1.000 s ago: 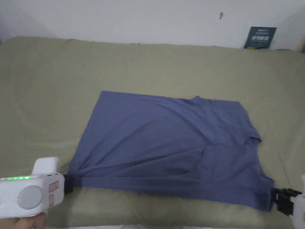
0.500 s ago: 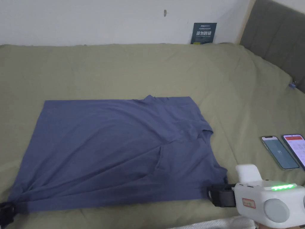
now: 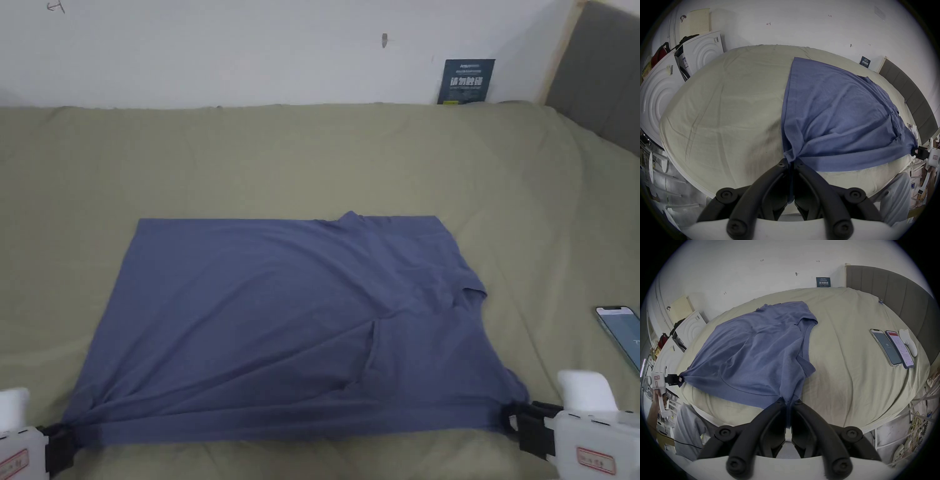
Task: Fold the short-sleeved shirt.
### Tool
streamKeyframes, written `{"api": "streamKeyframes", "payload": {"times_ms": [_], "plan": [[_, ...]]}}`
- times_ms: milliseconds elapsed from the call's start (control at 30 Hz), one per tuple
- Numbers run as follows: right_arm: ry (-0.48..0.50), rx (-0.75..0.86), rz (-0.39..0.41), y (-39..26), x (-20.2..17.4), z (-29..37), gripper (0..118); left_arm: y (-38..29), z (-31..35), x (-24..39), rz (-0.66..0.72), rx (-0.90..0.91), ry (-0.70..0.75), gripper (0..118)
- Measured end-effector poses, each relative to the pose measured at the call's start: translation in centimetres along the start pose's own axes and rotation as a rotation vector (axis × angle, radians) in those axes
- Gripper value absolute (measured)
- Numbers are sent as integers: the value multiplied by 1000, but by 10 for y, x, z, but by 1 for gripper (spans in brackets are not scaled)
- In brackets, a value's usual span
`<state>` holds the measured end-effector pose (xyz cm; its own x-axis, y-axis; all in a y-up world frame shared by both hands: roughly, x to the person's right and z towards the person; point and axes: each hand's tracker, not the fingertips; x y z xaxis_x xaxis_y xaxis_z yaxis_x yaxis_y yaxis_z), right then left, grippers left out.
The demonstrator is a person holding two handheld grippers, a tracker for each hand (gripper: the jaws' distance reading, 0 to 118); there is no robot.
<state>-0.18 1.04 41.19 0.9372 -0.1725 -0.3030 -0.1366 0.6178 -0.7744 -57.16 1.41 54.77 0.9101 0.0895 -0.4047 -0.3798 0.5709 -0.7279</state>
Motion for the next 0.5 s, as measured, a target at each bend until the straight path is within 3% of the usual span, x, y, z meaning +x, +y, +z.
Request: {"api": "streamKeyframes", "payload": {"times_ms": [500], "plan": [[-10, 96, 42, 111, -11, 1, 7, 109, -3, 11, -15, 115, -44, 2]]}}
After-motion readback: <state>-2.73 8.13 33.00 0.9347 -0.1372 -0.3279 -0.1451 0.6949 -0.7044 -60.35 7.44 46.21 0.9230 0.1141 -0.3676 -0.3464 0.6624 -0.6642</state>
